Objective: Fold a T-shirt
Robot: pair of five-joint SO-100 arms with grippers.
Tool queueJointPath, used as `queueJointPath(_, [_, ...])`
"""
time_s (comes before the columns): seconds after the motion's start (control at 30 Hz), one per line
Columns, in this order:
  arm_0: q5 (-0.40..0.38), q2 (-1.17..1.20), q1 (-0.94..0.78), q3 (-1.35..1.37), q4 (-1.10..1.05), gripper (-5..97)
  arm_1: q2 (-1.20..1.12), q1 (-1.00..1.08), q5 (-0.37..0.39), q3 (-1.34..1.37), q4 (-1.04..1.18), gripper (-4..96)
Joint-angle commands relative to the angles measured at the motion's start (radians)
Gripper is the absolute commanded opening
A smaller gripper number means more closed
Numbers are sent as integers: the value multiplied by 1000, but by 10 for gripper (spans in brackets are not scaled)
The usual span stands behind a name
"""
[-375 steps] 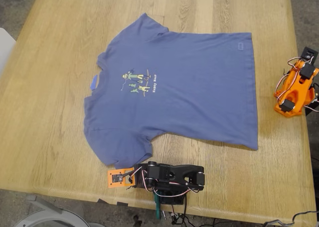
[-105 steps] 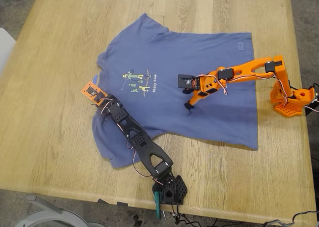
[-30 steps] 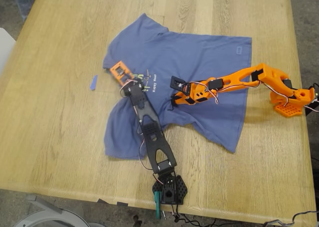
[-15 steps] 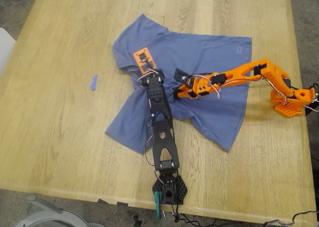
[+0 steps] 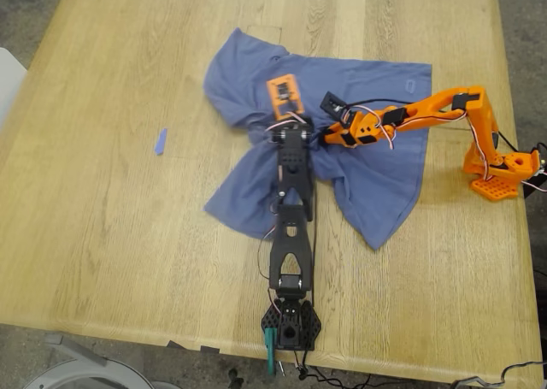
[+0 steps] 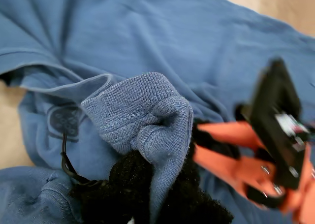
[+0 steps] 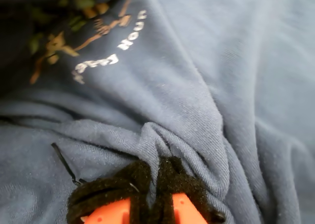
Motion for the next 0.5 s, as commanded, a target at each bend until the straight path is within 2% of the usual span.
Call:
queueJointPath(0.0, [3, 198, 103, -40, -2, -1, 91, 60, 5, 34, -11, 1])
queueJointPath(0.47, [6, 150, 356, -38, -41, -1, 270, 178, 6, 230, -51, 1])
